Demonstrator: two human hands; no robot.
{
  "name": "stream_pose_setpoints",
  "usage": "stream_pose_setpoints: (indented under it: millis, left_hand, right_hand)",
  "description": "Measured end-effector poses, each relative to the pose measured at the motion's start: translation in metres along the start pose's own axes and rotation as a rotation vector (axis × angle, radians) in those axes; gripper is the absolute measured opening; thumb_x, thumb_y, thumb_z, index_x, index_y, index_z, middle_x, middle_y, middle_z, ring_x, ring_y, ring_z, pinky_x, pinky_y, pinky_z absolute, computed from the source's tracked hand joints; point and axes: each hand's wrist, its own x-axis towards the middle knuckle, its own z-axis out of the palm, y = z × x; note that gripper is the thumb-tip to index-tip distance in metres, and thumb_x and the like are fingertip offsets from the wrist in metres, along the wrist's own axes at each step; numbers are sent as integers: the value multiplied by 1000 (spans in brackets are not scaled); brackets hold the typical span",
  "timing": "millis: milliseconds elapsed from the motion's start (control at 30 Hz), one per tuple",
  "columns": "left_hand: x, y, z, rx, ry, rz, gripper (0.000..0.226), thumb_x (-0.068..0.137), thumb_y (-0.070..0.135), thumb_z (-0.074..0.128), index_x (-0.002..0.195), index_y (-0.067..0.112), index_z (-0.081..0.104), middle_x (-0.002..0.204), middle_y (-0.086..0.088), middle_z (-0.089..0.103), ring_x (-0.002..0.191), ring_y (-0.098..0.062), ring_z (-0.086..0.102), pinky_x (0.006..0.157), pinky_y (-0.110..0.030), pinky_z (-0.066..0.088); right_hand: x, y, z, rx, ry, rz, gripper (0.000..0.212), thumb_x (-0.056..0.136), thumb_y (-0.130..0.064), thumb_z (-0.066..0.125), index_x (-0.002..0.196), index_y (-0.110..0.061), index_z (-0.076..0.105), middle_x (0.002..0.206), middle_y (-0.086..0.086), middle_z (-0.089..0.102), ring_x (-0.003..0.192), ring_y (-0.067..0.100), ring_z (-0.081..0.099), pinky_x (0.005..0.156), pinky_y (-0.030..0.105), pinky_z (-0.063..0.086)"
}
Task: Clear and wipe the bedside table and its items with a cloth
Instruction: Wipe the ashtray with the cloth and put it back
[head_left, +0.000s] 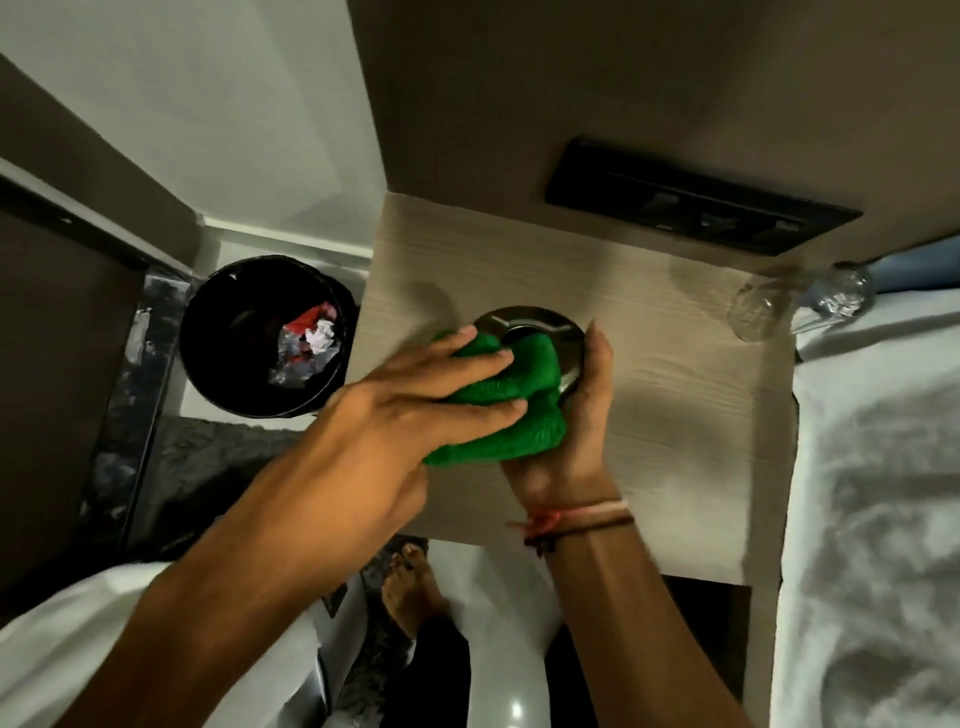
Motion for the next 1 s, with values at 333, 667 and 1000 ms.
stream_pose_setpoints:
  millis: [333,667,1000]
  left_hand:
    - [-44,-52,-27,-32,77,-192,92,58,-29,45,129,26,66,149,10,50,146,-2,30,119,-14,20]
    - [-42,-69,-29,25,85,-183,81,58,-16,44,125,24,67,142,1,57,141,-11,39,117,-11,21]
    - [43,52,25,14,207,27,78,62,-17,41,128,17,64,145,0,54,143,-11,39,119,-20,26]
  right_hand:
    - [144,18,27,-336,431,-258,30,94,-39,63,109,-14,63,117,16,71,114,35,68,104,54,53]
    - [173,9,25,-1048,557,-515,33,92,-35,71,79,-5,76,70,11,70,72,25,66,69,33,49]
    - [29,-75,-52,-698,519,-558,27,89,-3,73,111,9,66,84,8,66,75,13,61,66,9,51]
